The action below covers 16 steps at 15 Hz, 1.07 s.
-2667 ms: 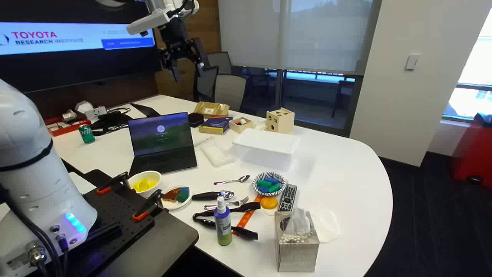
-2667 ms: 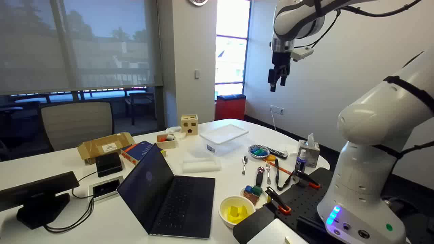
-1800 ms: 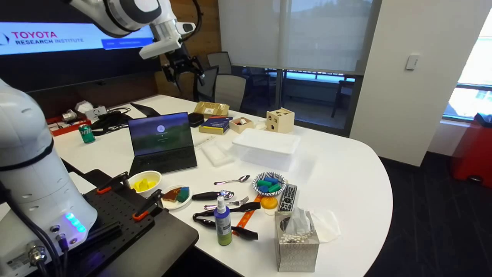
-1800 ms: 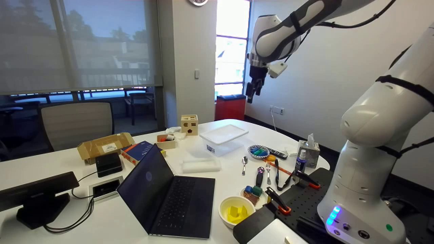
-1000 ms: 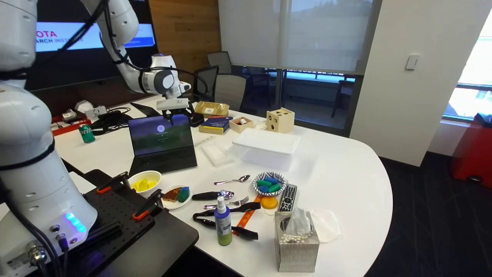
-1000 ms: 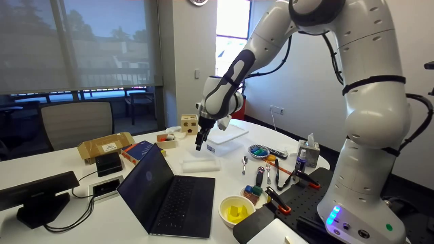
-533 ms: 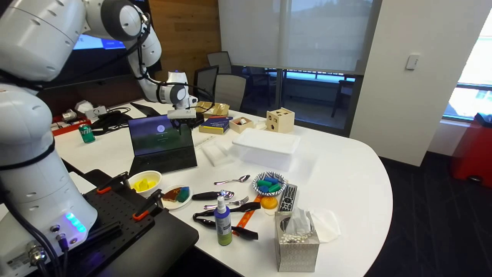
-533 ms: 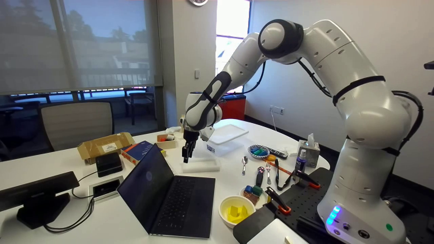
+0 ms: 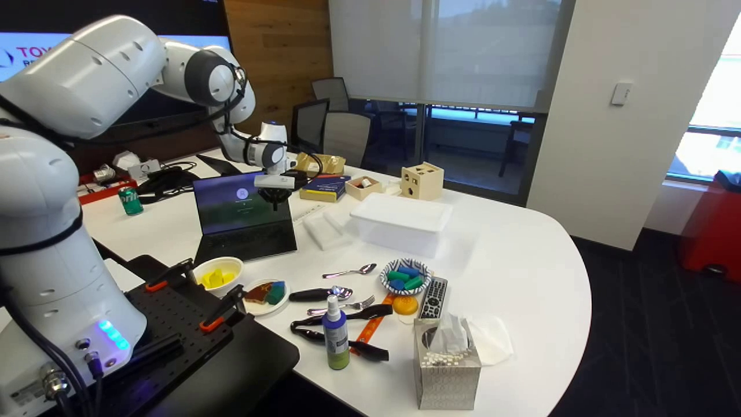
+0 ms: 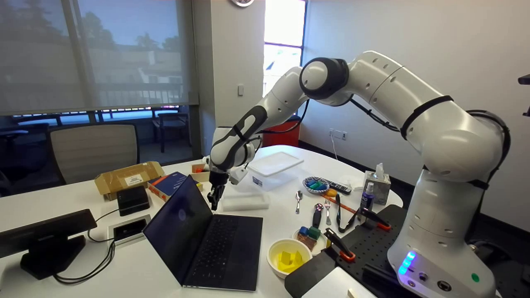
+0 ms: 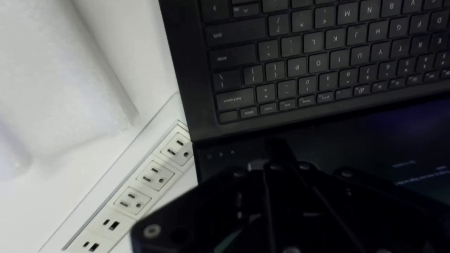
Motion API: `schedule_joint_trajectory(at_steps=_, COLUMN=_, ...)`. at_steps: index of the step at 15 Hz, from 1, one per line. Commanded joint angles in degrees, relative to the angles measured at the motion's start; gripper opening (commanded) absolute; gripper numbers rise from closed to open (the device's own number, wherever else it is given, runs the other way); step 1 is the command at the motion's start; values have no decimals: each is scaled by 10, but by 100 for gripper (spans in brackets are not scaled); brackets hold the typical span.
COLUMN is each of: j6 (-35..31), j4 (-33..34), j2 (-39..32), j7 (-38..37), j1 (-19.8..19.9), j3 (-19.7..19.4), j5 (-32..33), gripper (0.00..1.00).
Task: Press a button in the top right corner of the laptop keyboard
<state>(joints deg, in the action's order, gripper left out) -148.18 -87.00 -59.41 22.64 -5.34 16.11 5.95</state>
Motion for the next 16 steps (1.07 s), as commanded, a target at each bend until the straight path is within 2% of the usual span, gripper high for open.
schedule_joint_trajectory(at_steps=1, j6=35, j4=76, j2=-54, j7=2, j1=-11, j3=4, j5=-13, gripper=0)
schedule_joint_trajectory(at_steps=8, j6=42, j4=137, j2=-97, j7=-64, j1=-49, j3=-33, j5=-12, gripper=0)
schedule_joint_trajectory(at_steps=16, j6=57, j4=152, j2=-109, j7=-127, j1=-71, j3=-62, j5=-11, gripper=0)
